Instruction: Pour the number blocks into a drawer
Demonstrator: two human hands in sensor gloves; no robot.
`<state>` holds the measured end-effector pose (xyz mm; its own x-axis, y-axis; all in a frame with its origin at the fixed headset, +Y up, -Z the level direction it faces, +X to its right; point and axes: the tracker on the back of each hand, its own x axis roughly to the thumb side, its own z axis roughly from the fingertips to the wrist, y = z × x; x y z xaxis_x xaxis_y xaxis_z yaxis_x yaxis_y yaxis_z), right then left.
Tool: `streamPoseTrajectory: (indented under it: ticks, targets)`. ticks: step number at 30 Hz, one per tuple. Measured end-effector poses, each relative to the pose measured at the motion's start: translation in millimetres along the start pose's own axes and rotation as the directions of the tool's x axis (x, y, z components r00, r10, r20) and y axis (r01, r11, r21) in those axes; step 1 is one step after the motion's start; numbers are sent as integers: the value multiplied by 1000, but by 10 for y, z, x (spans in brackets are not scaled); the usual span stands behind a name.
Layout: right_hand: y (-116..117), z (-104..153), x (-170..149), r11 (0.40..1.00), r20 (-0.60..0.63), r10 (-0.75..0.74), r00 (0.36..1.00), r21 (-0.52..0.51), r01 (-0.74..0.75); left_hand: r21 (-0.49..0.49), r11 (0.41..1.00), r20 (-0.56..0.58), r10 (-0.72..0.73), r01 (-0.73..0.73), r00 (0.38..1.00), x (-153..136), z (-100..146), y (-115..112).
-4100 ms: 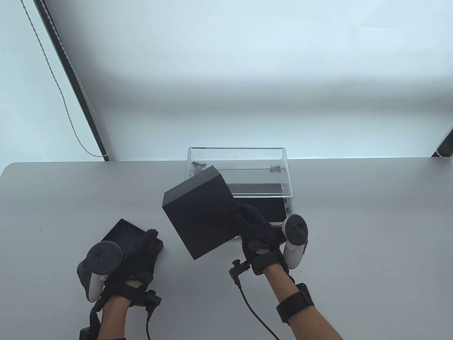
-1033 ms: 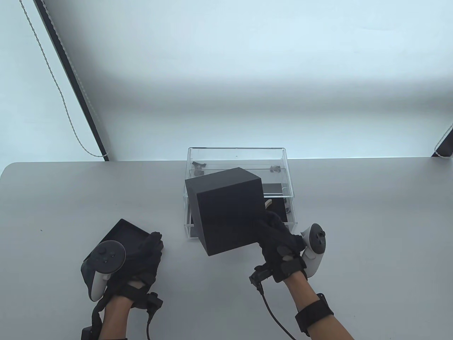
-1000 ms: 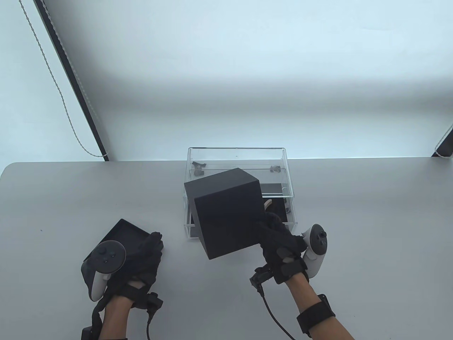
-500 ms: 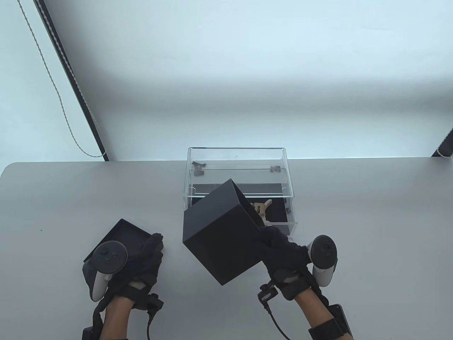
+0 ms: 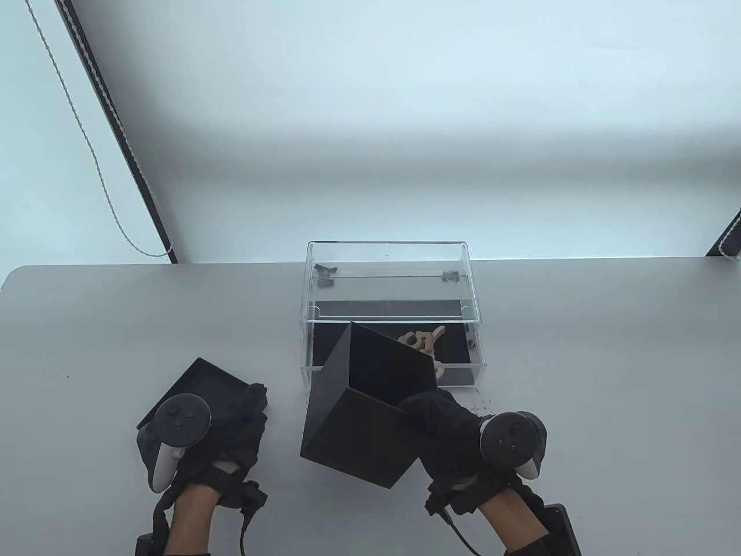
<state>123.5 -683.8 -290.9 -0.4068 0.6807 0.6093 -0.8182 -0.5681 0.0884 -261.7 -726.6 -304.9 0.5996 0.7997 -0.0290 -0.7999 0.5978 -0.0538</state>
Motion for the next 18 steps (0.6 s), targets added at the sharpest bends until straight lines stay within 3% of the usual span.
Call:
streamPoseTrajectory:
  ticks: [10,18]
  targets:
    - [162,58,62,967,107,221,969,105,-232,-11,1000,-9,-7,7,1000,5,-2,-16]
    - [236,85,74,935,170,307,936,129,-330,-12,1000,-10,-7,7,1000,4,-5,-19]
